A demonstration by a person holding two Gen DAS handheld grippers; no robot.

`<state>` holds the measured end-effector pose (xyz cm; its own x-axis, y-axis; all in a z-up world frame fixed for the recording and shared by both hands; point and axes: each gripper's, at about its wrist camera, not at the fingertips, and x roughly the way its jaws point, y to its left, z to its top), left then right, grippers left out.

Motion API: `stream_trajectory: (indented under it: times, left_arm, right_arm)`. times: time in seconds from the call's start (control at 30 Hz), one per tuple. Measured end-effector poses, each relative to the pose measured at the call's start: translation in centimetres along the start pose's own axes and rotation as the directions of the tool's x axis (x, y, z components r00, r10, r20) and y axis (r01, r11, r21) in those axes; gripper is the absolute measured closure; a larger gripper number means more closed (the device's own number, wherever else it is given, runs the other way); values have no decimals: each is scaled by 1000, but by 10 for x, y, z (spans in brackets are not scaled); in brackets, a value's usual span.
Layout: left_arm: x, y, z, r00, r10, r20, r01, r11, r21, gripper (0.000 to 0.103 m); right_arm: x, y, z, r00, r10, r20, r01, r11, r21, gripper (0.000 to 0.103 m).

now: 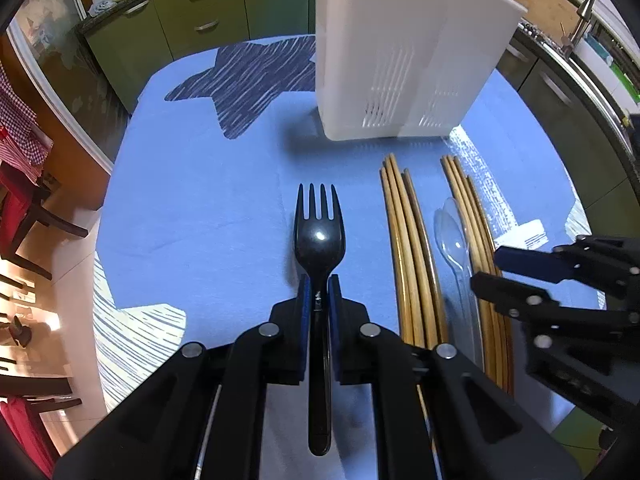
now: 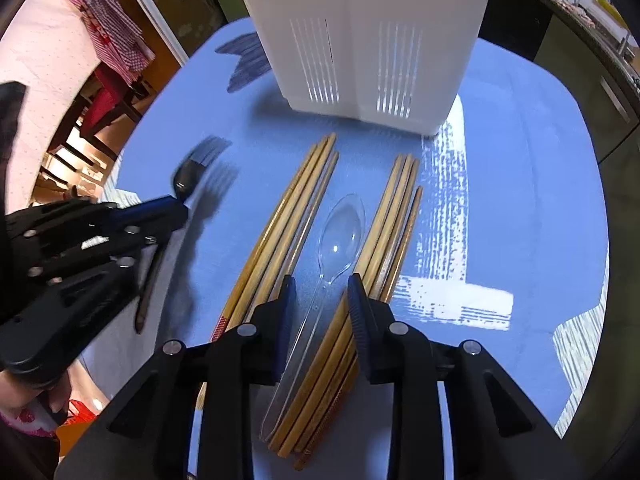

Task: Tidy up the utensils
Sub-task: 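Grasp the black fork with the left tool while the right tool moves toward the clear spoon, then grasp and lift the clear plastic spoon with the right tool while the left tool lifts the fork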

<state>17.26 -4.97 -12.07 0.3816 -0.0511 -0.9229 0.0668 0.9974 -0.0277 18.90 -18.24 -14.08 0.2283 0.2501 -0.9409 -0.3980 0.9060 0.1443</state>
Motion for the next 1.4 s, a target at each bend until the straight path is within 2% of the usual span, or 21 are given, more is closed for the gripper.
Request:
stream_trajectory:
  times: [0.1, 0.17, 0.5, 0.63, 0.77, 0.87, 1.0, 1.17, 1.2, 1.27, 1.33, 1.37, 1.4]
  left_arm:
    - [-6, 1, -8, 1000, -4, 15, 3, 1000, 1, 94]
    - [-9, -1, -10, 1000, -7, 21, 7, 1000, 0, 94]
    - [-21, -6, -14, 999, -18, 45, 18, 1000, 13, 94]
    - [-24, -9, -13, 998, -23, 53, 22, 999, 23, 94]
    - [-27, -10, -13, 998, -28, 63, 26, 999, 24, 94]
    - [-30, -9, -14, 997, -31, 67, 29, 999, 24, 94]
    - [-36, -8, -14, 996, -46, 71, 44, 999, 21, 94]
    - [-75, -11, -1, 984, -96, 150, 92, 995, 29, 94]
    - [-85, -14, 3, 979, -104, 176, 99, 994, 35, 94]
    - [-107, -18, 18, 962, -131, 241, 124, 991, 46, 94]
    - [-127, -22, 34, 940, -147, 308, 138, 989, 51, 94]
    - [-138, -24, 45, 923, -156, 351, 146, 988, 54, 94]
    - [-146, -26, 56, 908, -159, 389, 149, 987, 55, 94]
  right_arm:
    - [7, 0, -1, 1000, -5, -29, 5, 1000, 6, 81]
    - [10, 2, 0, 999, -7, -38, 7, 1000, 3, 88]
    - [28, 6, 5, 995, -7, -102, 10, 1000, 30, 88]
    - [33, 12, 10, 993, -33, -110, 36, 999, 20, 88]
    - [34, 17, 11, 995, -60, -84, 61, 998, 1, 90]
    - [29, 15, 7, 999, 1, -46, 0, 1000, 26, 92]
    - [2, 6, 1, 996, 71, 50, -74, 996, 48, 94]
    - [-52, -8, -6, 967, 139, 213, -154, 987, 54, 94]
    - [-69, -11, -7, 952, 147, 270, -167, 985, 53, 94]
    - [-95, -19, -9, 928, 143, 345, -171, 984, 53, 94]
    - [-122, -27, -8, 890, 128, 437, -170, 984, 57, 94]
    - [-135, -30, -6, 871, 122, 476, -168, 984, 55, 93]
    - [-144, -35, -5, 862, 121, 492, -168, 984, 52, 93]
